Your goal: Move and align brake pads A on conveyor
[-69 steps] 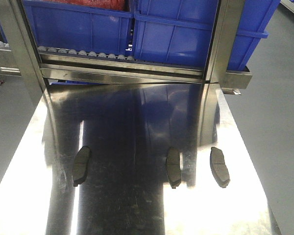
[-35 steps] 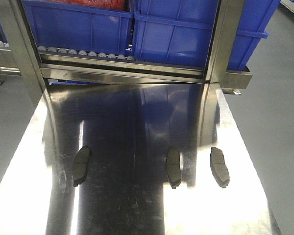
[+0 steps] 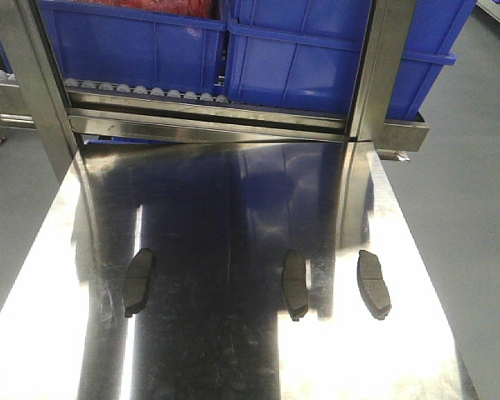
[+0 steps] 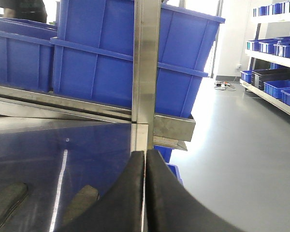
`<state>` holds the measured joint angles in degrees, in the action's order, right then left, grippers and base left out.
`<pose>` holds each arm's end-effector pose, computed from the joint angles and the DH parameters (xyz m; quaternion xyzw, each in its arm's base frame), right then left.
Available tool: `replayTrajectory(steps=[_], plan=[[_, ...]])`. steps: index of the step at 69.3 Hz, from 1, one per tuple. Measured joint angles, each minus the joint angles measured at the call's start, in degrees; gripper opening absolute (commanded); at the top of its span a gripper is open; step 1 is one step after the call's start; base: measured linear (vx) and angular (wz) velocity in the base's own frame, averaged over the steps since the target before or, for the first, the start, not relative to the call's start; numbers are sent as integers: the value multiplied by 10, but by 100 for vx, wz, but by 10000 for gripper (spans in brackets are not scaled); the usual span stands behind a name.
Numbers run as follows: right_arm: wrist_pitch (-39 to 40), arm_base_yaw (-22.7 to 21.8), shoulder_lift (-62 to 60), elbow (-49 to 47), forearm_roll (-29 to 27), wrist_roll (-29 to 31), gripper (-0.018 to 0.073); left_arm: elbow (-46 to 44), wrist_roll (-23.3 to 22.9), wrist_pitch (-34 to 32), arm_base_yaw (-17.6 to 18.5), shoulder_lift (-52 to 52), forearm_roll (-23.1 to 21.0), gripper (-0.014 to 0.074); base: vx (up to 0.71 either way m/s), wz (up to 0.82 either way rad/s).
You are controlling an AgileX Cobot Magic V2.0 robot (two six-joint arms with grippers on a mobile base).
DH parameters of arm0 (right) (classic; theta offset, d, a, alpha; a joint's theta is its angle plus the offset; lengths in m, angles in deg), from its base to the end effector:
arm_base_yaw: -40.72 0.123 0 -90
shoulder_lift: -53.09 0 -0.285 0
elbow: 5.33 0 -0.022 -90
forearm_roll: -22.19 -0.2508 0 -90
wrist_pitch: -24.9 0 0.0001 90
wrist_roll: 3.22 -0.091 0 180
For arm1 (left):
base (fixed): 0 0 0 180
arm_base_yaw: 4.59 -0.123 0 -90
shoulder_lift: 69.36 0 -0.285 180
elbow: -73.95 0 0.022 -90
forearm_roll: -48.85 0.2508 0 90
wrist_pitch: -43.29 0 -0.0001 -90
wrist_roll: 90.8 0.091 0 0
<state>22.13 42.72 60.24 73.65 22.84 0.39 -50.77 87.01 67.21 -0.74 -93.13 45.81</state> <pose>0.0569 0.0019 0.1990 -0.0380 0.6993 -0.0143 0.7137 0.0696 -0.0066 0.2866 -0.0009 0.7823 -0.0563 0.6204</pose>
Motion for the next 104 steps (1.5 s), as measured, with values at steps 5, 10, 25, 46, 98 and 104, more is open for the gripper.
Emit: replayTrajectory(steps=[5, 10, 25, 46, 98, 104], plan=[[0, 0, 0, 0, 0, 0, -10, 0, 0, 0, 0, 0, 0, -6, 0, 0], [0, 0, 0, 0, 0, 0, -10, 0, 0, 0, 0, 0, 0, -6, 0, 0], [2, 0, 0, 0, 3, 0, -10, 0, 0, 0, 0, 0, 0, -6, 0, 0], [70, 0, 13, -46, 6, 0, -10, 0, 0, 0, 0, 0, 0, -6, 0, 0], [-185, 0, 396, -285, -52, -1, 2, 0, 0, 0, 0, 0, 0, -6, 0, 0], [-185, 0, 396, -286, -53, -1, 44, 0, 0, 0, 0, 0, 0, -6, 0, 0]])
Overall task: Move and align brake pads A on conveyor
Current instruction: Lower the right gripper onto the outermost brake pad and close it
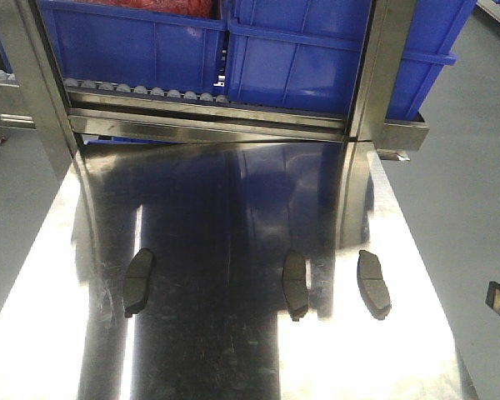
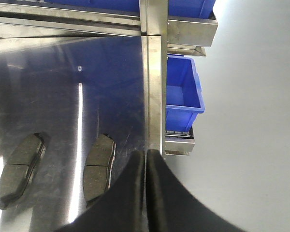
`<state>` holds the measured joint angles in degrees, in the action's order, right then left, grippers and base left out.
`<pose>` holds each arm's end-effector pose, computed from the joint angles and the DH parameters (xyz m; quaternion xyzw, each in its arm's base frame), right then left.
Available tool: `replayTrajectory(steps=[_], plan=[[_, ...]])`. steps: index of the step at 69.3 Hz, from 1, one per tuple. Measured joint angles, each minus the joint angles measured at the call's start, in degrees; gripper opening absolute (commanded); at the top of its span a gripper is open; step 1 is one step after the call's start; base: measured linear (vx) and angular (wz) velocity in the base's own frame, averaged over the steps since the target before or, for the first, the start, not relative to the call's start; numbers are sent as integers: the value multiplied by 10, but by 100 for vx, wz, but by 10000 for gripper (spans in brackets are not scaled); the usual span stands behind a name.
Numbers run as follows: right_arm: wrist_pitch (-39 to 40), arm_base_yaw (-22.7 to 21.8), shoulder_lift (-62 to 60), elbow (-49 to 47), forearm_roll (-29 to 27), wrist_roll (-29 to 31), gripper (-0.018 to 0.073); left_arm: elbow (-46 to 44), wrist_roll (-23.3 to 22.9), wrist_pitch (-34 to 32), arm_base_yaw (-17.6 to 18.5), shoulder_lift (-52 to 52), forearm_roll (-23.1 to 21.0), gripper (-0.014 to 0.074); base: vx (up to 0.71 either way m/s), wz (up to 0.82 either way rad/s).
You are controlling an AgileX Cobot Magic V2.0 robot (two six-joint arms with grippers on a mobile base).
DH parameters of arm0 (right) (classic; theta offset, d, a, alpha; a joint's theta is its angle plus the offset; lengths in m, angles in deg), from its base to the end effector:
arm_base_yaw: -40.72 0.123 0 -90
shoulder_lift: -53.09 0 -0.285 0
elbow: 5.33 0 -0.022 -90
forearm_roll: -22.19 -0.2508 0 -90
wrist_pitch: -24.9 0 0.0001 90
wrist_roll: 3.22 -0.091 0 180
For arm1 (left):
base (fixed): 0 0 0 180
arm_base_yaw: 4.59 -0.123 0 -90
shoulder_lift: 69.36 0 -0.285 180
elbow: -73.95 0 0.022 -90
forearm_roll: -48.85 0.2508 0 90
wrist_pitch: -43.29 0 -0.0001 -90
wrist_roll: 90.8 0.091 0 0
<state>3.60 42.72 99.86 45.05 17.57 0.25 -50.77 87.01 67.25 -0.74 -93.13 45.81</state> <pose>0.1362 0.0074 0.2779 -0.0162 0.8587 0.0252 0.5116 0.0696 -0.0067 0.2866 -0.0009 0.7825 -0.0563 0.6201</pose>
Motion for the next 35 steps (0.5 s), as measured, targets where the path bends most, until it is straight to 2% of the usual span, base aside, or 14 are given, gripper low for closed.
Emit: replayTrajectory(steps=[7, 22, 28, 35], plan=[[-11, 0, 0, 0, 0, 1, 141, 0, 0, 0, 0, 0, 0, -6, 0, 0], [-42, 0, 0, 0, 0, 2, 440, 0, 0, 0, 0, 0, 0, -6, 0, 0], [-43, 0, 0, 0, 0, 2, 507, 0, 0, 0, 0, 0, 0, -6, 0, 0], [-44, 2, 6, 0, -3, 13, 517, 0, 0, 0, 0, 0, 0, -6, 0, 0]])
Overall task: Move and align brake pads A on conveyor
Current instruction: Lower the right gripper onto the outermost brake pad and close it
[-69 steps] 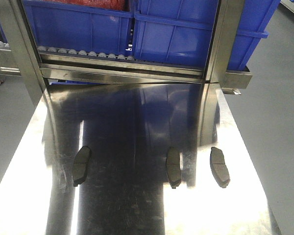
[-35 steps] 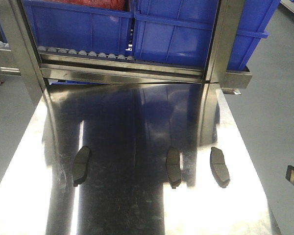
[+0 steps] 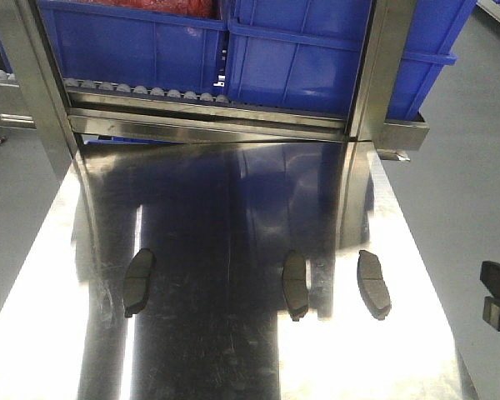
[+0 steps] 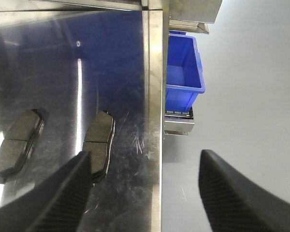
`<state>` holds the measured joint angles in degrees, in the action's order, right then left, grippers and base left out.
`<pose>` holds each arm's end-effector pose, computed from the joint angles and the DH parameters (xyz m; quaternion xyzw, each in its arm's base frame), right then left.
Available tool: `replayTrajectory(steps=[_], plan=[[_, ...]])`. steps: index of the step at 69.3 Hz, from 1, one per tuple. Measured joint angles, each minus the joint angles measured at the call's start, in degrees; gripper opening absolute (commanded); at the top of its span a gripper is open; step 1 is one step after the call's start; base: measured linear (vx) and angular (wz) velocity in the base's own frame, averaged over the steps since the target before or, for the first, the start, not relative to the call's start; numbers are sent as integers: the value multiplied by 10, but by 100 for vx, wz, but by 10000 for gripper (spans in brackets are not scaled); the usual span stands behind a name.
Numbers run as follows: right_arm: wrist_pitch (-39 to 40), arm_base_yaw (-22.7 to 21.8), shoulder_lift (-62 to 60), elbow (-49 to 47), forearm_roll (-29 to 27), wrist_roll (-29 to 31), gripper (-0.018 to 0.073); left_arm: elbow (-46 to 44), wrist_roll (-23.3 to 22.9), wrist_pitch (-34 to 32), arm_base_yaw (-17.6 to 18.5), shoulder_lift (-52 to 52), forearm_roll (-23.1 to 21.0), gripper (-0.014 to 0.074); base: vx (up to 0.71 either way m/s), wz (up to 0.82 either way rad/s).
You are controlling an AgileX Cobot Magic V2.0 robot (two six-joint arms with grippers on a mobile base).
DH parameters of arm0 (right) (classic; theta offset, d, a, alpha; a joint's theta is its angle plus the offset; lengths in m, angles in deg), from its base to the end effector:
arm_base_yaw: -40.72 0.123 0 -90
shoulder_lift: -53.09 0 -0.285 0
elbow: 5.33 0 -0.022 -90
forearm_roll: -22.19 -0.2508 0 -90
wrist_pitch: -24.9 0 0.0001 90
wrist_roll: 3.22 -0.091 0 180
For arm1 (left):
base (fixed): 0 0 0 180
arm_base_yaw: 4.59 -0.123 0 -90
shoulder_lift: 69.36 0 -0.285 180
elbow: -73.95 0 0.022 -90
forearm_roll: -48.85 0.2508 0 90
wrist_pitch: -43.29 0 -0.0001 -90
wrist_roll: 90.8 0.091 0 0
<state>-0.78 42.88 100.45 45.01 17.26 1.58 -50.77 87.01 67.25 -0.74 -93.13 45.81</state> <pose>0.1342 0.0085 0.2708 -0.0282 0.8795 0.0239 0.4745 0.0696 -0.0067 0.2866 -0.0009 0.7825 -0.0563 0.6201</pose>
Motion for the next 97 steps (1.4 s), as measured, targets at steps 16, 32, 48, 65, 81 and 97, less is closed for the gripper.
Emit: replayTrajectory(steps=[16, 32, 48, 65, 81, 97], plan=[[-38, 66, 107, -59, -13, 19, 510, 0, 0, 0, 0, 0, 0, -6, 0, 0], [-67, 129, 294, -163, -14, -53, 510, 0, 0, 0, 0, 0, 0, -6, 0, 0], [-147, 131, 467, -277, -4, -80, 510, 0, 0, 0, 0, 0, 0, -6, 0, 0], [-213, 131, 581, -372, 7, -87, 510, 0, 0, 0, 0, 0, 0, -6, 0, 0], [-267, 131, 648, -433, 14, -98, 510, 0, 0, 0, 0, 0, 0, -6, 0, 0], [-304, 123, 692, -458, 13, -100, 510, 0, 0, 0, 0, 0, 0, -6, 0, 0]])
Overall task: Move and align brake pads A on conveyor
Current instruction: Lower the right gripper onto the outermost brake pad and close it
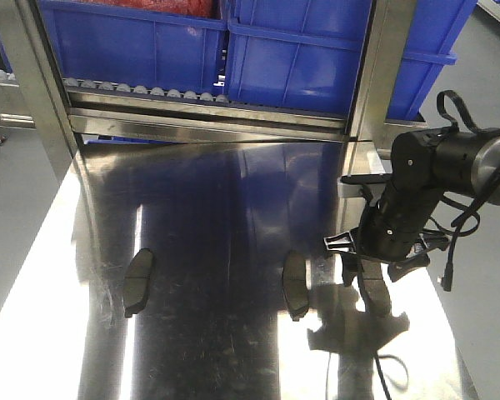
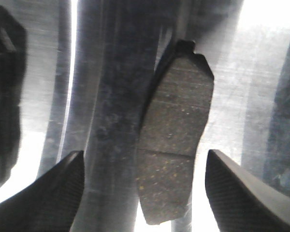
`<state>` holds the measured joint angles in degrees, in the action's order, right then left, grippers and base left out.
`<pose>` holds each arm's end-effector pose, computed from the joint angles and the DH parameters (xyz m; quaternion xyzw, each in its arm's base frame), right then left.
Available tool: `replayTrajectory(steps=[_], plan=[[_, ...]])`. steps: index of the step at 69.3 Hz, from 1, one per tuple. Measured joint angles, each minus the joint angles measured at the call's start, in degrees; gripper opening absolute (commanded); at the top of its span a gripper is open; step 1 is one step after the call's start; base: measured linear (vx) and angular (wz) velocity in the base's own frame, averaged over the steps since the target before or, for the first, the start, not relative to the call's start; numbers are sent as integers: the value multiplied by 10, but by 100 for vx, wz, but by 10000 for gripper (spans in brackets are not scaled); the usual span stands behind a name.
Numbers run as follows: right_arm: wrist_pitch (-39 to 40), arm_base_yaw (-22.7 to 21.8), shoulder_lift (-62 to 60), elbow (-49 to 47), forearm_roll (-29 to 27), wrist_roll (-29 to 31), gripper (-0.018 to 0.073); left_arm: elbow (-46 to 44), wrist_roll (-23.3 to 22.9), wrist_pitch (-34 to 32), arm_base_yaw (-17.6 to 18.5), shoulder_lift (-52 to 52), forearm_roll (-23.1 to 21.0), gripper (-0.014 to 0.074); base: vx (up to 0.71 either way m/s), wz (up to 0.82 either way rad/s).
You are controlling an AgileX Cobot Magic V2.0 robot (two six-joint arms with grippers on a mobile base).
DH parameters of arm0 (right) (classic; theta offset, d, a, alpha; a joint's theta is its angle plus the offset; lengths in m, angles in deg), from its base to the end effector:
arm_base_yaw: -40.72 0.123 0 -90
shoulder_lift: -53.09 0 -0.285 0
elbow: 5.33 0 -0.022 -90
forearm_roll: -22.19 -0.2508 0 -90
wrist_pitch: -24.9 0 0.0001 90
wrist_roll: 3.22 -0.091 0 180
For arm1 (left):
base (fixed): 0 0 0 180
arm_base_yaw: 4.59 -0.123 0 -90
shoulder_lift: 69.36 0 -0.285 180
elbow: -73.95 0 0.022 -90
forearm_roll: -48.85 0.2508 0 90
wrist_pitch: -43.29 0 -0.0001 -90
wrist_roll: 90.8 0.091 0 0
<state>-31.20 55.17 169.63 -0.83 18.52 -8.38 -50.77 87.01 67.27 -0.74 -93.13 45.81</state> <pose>0.3456 0.0940 0.1767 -0.0638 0.9973 0.0309 0.0200 0.0696 -0.0067 0.2866 -0.0009 0.7826 -0.0563 0.6200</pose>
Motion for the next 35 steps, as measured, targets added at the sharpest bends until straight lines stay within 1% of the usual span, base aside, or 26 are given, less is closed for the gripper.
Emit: replayTrajectory(steps=[10, 23, 35], plan=[[-7, -13, 9, -1, 2, 0, 510, 0, 0, 0, 0, 0, 0, -6, 0, 0], [-6, -14, 10, -4, -2, 3, 510, 0, 0, 0, 0, 0, 0, -6, 0, 0], [-7, -14, 22, -14, -2, 3, 477, 0, 0, 0, 0, 0, 0, -6, 0, 0]])
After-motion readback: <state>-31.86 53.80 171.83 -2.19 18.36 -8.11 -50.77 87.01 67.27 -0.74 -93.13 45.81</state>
